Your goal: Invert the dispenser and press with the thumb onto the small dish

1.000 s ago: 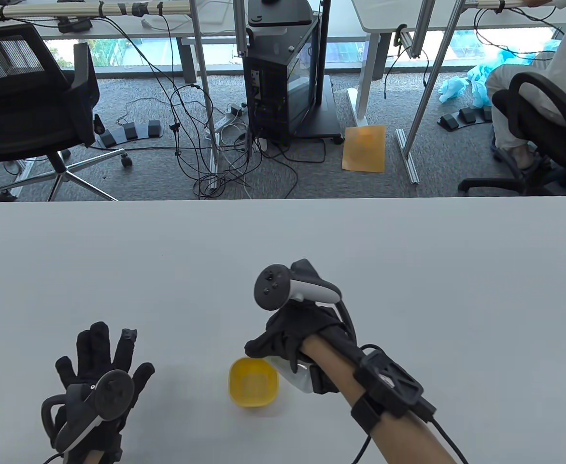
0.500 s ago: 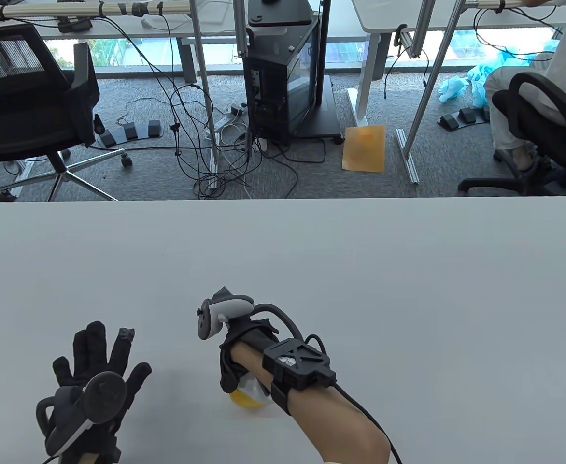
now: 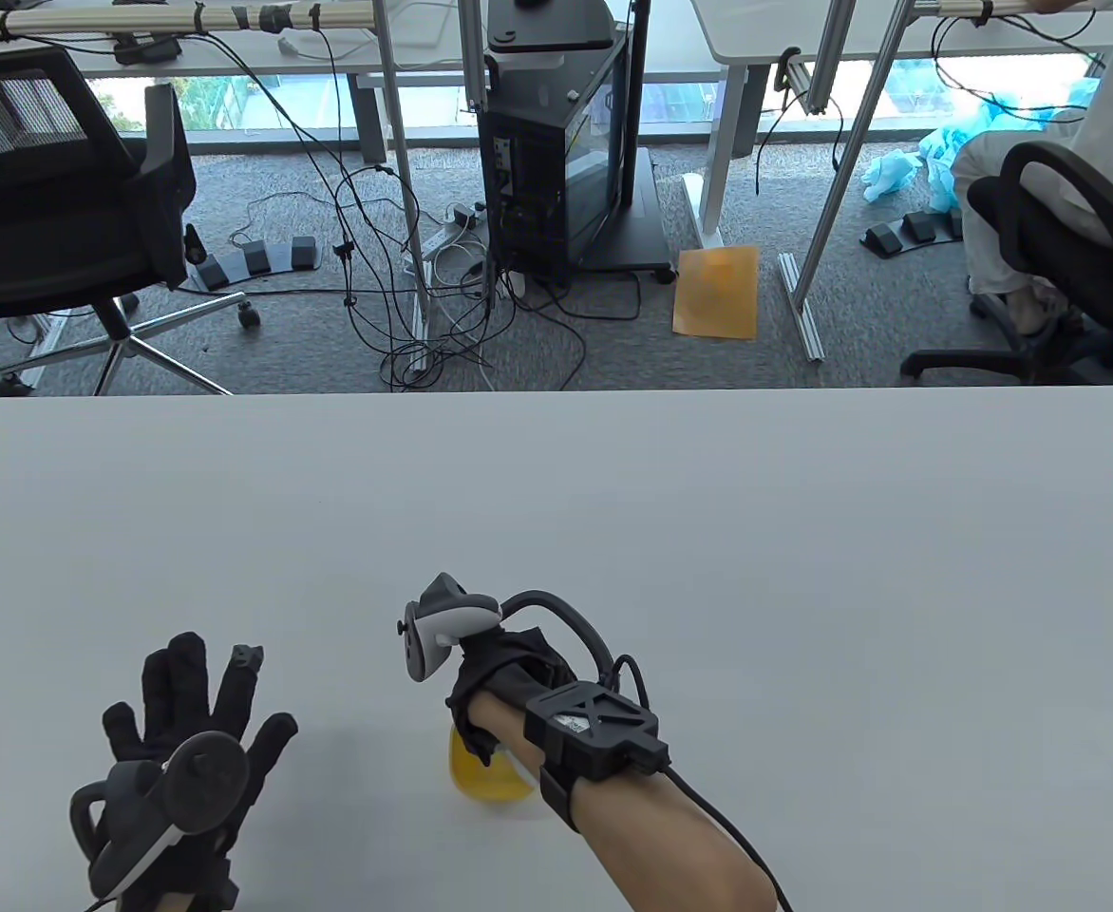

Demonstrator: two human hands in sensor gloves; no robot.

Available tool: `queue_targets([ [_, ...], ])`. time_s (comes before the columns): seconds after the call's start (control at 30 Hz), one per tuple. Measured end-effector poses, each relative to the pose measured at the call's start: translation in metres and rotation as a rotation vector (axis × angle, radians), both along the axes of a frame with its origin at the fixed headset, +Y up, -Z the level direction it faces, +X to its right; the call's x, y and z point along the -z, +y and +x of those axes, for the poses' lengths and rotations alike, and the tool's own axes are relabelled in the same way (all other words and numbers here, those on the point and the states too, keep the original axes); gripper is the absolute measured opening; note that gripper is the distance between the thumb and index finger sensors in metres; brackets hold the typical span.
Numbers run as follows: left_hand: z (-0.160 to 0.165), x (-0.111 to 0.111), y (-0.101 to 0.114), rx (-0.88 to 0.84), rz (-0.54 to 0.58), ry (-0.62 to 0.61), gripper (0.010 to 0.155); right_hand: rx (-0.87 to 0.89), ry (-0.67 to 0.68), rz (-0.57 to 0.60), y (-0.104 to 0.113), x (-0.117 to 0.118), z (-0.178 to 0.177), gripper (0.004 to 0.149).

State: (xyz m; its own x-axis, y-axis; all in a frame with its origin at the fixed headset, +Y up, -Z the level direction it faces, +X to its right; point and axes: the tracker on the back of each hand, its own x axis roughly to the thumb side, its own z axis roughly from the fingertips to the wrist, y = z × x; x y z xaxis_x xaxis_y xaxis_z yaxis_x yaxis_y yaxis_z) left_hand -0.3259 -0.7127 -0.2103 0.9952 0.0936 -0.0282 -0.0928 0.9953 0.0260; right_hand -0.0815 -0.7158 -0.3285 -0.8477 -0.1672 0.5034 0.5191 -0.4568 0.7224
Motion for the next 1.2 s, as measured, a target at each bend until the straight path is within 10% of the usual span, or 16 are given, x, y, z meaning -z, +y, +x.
queue_targets([
  [0.43,0.001,0.001,0.000,0.009,0.002,0.012,0.077,0.457,-0.067,0.143,0.044,-0.014,0.031,0.080],
  [0.77,0.007,-0.001,0.001,0.040,0.022,0.008,0.077,1.065,-0.126,0.634,0.110,-0.059,0.126,0.080],
  [1.2,0.012,-0.002,-0.002,0.057,0.028,-0.008,0.077,1.332,-0.251,1.090,0.044,-0.118,0.227,0.080],
])
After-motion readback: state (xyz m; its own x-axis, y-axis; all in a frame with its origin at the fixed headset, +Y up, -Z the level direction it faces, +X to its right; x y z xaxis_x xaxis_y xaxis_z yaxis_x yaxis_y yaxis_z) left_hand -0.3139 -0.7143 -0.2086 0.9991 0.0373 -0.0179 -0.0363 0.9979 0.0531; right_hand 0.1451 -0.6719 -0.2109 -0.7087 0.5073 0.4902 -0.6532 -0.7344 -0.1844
